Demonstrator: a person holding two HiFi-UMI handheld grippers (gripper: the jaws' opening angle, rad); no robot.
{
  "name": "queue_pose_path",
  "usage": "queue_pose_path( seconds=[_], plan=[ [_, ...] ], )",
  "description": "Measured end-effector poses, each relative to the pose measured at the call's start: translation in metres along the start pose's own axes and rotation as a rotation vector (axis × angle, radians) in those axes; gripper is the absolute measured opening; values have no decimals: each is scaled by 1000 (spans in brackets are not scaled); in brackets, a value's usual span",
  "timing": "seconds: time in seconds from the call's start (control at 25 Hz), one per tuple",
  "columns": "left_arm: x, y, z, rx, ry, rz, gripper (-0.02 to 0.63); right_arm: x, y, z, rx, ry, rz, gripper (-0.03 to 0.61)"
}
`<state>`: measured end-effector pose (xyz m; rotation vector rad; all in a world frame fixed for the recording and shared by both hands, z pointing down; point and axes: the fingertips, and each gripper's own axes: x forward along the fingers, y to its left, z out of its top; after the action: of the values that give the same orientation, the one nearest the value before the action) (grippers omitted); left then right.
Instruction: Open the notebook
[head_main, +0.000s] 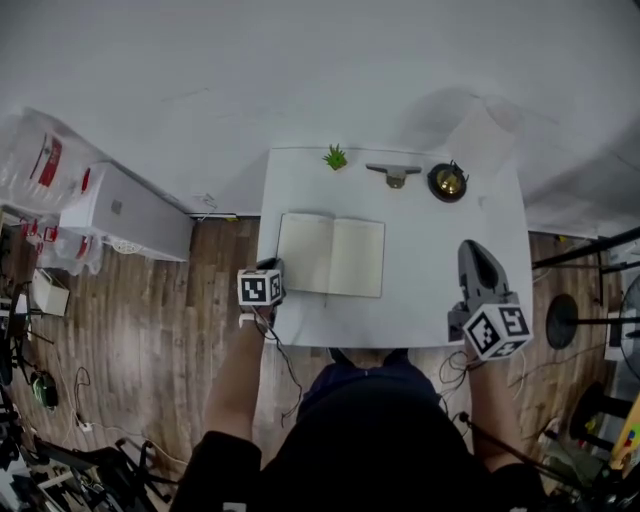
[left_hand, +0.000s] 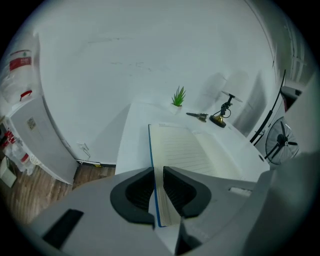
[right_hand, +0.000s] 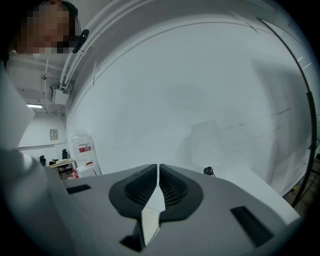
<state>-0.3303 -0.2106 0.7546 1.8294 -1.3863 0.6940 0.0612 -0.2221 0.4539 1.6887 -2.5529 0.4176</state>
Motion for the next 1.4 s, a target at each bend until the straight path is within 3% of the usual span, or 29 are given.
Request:
queue_pose_path(
  seconds=[0.2, 0.36, 0.68, 1.2, 1.4],
  plan=[
    [4, 9, -6, 54, 23, 34, 52, 7, 7, -1, -2, 3, -7, 18],
    [-14, 18, 9, 64, -41, 83, 52, 11, 12, -1, -9, 7, 1, 18],
    [-100, -14, 93, 83, -302, 129, 52, 28, 19, 22, -26, -28, 92, 18],
    [-262, -144, 230, 155, -749, 155, 52, 34, 23, 121, -141, -177, 179, 8],
    [-317, -190, 255, 174, -919, 164, 52, 19, 33, 152, -222, -262, 216, 8]
  ],
)
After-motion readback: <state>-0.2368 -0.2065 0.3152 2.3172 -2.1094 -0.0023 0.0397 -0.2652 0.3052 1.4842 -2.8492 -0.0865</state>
